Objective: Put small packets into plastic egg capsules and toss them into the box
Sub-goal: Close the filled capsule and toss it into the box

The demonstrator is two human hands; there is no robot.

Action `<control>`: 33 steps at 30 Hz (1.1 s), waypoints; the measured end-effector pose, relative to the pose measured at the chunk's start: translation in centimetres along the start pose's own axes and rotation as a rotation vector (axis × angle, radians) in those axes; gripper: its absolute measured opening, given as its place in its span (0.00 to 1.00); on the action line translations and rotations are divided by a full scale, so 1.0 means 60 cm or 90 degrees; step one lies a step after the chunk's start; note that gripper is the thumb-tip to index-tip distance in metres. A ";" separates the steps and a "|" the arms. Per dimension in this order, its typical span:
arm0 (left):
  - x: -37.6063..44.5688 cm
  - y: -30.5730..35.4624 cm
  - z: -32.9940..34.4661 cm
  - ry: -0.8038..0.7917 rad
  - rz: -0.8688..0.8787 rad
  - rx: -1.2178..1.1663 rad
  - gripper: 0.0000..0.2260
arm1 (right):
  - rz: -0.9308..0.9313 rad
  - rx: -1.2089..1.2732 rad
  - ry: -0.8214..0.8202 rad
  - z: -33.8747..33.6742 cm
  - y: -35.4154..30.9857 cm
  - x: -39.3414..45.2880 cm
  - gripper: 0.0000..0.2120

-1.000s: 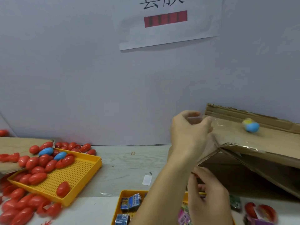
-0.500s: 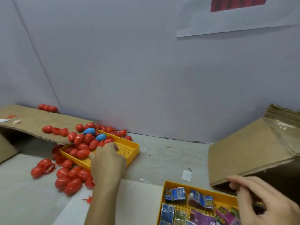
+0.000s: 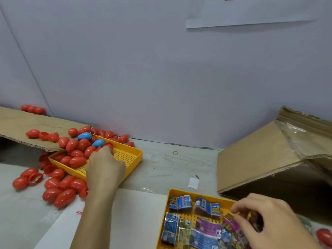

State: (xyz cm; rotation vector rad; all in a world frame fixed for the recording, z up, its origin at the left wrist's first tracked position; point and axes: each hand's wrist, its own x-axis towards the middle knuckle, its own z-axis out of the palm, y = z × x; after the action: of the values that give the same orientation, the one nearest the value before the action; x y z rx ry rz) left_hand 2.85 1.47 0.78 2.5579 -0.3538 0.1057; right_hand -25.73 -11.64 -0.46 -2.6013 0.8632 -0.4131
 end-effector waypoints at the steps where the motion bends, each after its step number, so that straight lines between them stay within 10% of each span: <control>1: -0.005 0.014 0.000 0.013 0.027 -0.036 0.16 | 0.005 -0.009 -0.007 -0.002 0.002 -0.003 0.05; 14: -0.164 0.228 -0.004 -0.225 0.282 -0.416 0.08 | 0.059 -0.038 -0.085 -0.003 -0.002 -0.005 0.05; 33: -0.184 0.141 0.072 -0.331 0.012 -0.683 0.09 | 0.081 0.135 0.108 0.010 0.004 -0.005 0.09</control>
State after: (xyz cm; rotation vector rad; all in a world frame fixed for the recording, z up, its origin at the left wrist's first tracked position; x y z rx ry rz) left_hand -10.06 -5.18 -0.18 1.4777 -0.4599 -0.5954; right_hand -25.86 -11.47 -1.13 -2.3294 0.9778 -0.6577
